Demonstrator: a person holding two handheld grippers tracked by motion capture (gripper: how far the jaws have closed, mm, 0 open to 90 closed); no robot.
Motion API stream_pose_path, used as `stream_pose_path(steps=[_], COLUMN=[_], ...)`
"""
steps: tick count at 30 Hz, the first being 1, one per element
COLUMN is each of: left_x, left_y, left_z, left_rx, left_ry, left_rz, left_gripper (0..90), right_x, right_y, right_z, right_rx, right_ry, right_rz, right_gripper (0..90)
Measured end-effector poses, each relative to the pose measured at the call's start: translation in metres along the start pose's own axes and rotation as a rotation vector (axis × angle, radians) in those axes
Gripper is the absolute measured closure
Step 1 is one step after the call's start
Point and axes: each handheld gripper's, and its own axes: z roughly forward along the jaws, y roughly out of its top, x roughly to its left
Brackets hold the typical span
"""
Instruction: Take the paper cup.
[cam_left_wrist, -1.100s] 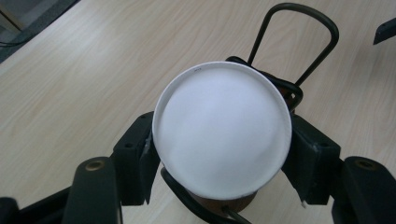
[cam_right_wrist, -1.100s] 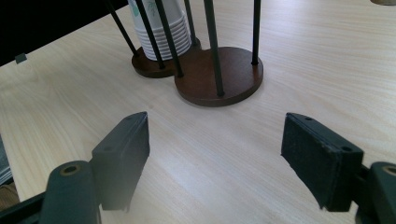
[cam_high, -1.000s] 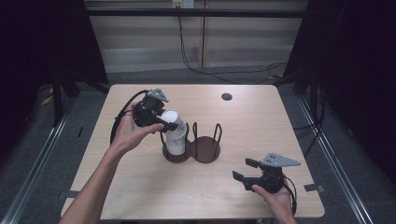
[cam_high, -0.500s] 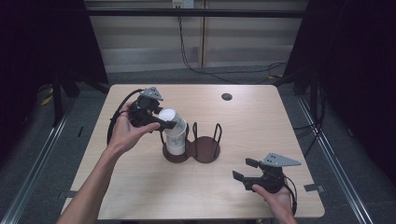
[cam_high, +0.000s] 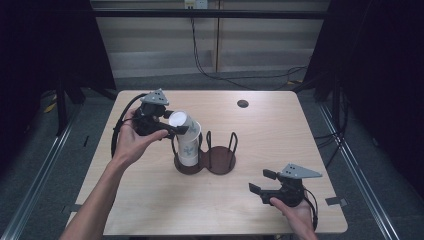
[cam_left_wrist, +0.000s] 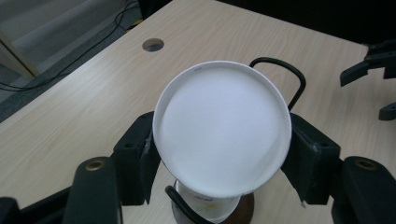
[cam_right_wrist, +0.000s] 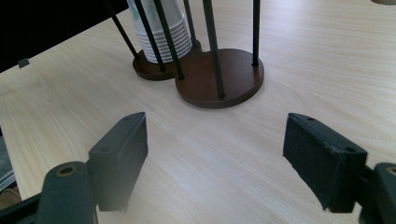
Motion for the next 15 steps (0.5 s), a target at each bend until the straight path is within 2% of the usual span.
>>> stream_pose_path(steps=[1,6,8,10,12,15], left_x=[-0.0005,-0.0022,-0.0049,-0.0068,-0.0073,-0.0102], left_y=[0.0,0.0005,0.0,-0.0014,-0.0039,-0.0073], left_z=[-0.0017,-0.0105,-0.0113,-0.0107,-0.0101,-0.0107], left_rx=[-0.009,-0.047,-0.052,-0.051,-0.07,-0.092], left_ry=[0.009,-0.002,0.0,0.003,-0.015,-0.014], left_rz=[-0.003,-0.001,-0.005,0.008,0.004,0.008], left_gripper=[35.2,35.4,35.5,35.5,35.5,35.7], right_x=[0.0,0.0002,0.0003,0.0003,0.0005,0.0003], right_y=[0.0,0.0001,0.0001,0.0001,0.0003,0.0002], right_z=[0.0001,0.0003,0.0006,0.001,0.0009,0.0006], right_rx=[0.0,-0.002,-0.003,-0.003,-0.005,-0.006], right_ry=[0.0,0.003,0.0,0.001,0.0,0.002], right_rz=[0.0,-0.009,-0.002,-0.003,-0.005,-0.01], right_gripper=[21.8,21.6,21.5,21.5,21.4,21.4])
